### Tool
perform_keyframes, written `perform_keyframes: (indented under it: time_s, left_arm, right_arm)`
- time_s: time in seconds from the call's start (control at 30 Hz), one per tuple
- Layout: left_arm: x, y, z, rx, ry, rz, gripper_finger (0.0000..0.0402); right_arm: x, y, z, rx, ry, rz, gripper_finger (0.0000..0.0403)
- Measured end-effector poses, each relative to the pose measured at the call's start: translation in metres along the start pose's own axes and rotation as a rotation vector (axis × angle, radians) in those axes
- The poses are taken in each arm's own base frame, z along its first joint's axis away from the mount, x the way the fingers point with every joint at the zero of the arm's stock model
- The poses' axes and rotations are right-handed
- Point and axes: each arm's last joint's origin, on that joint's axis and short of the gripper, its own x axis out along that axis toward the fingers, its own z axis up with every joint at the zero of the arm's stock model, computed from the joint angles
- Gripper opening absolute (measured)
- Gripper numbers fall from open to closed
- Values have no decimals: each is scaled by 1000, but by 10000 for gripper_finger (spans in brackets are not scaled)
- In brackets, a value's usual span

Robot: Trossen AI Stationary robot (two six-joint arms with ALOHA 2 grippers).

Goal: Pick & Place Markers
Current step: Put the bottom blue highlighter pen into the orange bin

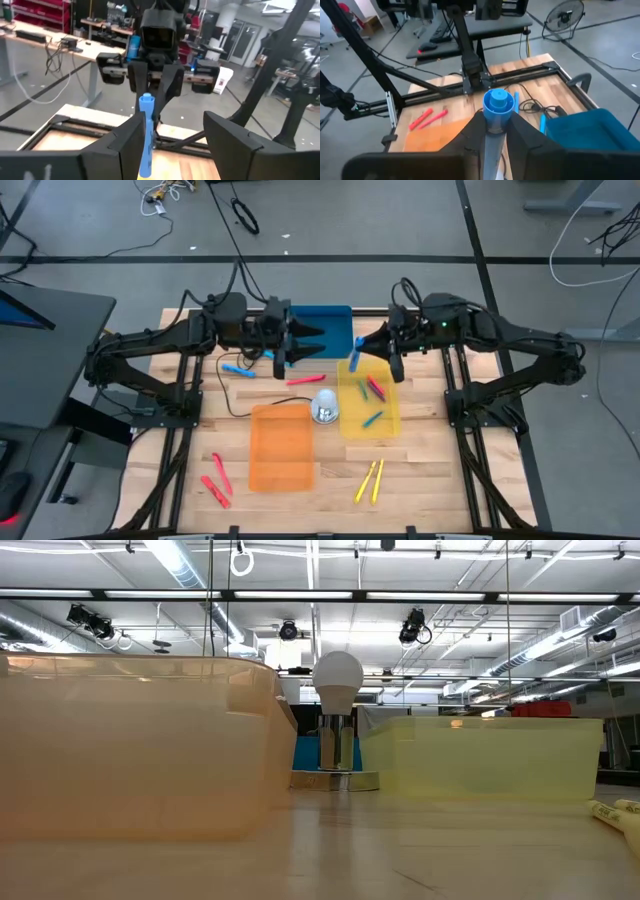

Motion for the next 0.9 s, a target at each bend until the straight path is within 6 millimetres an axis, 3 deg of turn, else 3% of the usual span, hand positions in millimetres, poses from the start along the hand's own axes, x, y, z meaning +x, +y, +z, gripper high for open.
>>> perform_keyframes:
  time_s: [0.17,0.37,0.9]
  left_arm:
    - [0,0,2,36,-23,-12,257]
    - [0,0,2,61,-20,-12,304]
    - [0,0,2,61,-14,-11,314]
  right_arm:
    - [-1,3,13,5,-24,5,49]
    - [11,8,35,-39,1,20,49]
    - [36,25,86,-147,-47,105,49]
